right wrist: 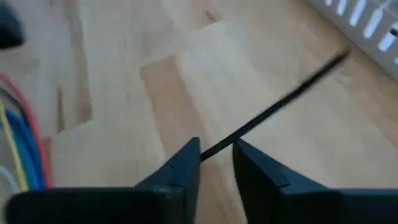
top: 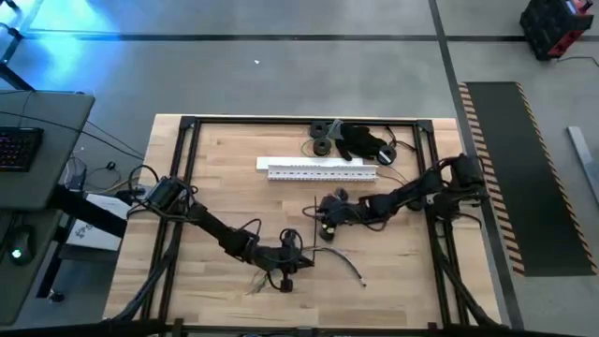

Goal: Ziptie cables
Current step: Wrap the cables together using a black zip tie

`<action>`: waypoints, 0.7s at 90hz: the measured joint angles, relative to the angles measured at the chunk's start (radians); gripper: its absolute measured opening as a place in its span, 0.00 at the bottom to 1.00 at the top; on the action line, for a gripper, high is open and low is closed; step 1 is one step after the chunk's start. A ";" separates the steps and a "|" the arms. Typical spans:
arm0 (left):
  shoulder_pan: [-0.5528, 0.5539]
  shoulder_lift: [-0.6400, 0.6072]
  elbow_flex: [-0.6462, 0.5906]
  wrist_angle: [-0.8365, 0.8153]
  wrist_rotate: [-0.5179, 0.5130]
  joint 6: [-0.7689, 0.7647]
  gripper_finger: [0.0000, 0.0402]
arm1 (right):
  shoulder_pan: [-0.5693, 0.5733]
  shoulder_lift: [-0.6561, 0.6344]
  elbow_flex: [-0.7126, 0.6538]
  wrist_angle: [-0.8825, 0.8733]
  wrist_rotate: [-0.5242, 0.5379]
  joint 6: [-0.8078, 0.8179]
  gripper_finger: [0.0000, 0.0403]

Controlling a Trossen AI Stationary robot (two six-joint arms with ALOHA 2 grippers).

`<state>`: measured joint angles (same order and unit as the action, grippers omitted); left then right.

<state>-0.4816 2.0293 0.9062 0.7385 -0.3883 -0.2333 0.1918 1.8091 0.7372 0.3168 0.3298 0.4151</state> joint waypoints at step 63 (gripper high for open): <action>0.010 0.000 0.001 0.024 0.056 -0.042 0.00 | 0.330 0.128 0.000 0.110 0.499 -0.308 0.00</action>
<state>-0.4712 2.0293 0.9070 0.7628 -0.3321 -0.2757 0.5221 1.9374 0.7372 0.4266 0.8291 0.1068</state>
